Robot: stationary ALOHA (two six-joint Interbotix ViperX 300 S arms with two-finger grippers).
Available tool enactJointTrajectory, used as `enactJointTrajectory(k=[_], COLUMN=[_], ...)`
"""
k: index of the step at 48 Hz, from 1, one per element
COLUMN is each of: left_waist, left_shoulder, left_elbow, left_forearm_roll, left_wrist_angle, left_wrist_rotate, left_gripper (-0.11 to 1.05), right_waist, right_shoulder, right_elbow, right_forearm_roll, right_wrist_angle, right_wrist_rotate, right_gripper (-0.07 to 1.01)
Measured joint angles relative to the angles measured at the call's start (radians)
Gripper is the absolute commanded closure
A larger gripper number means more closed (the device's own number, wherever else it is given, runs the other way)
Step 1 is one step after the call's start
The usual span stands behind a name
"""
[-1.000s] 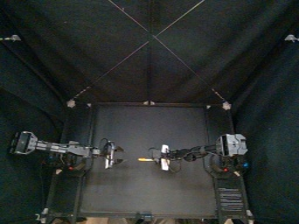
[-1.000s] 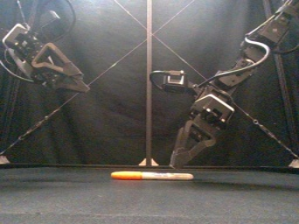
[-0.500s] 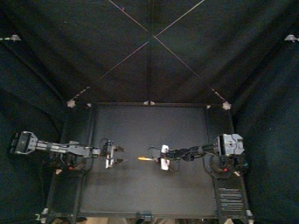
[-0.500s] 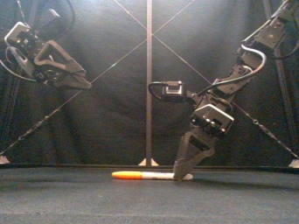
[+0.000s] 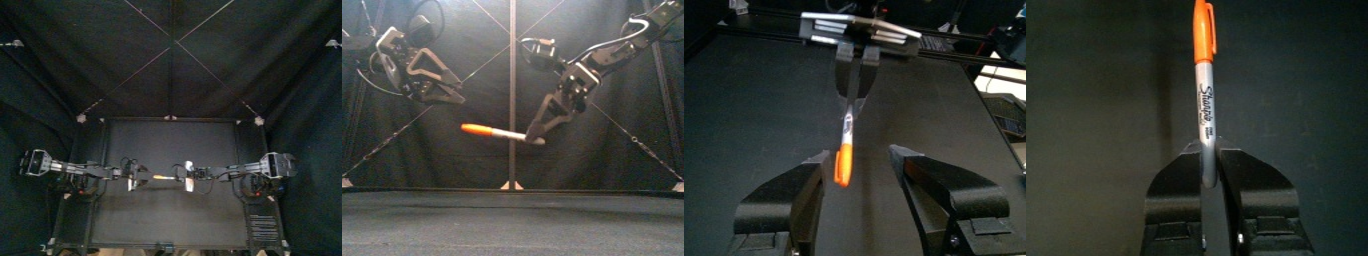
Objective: Uncap the pen
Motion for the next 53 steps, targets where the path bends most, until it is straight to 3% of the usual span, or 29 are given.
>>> enactJointTrajectory(k=[18, 53], left_waist=[0.034, 0.028], left_shoulder=[0.049, 0.121], left_elbow=[-0.015, -0.063], left_forearm_roll=[-0.018, -0.021], left_wrist_angle=[-0.029, -0.031], left_wrist_rotate=[0.0000, 0.0000], left_gripper=[0.08, 0.10], right_waist=[0.000, 0.000], right_shoulder=[-0.038, -0.038], right_elbow=[-0.011, -0.038], right_forearm_roll=[-0.041, -0.066], right_wrist_angle=[0.000, -0.003], right_wrist_rotate=[-0.002, -0.003], right_gripper=[0.56, 0.56])
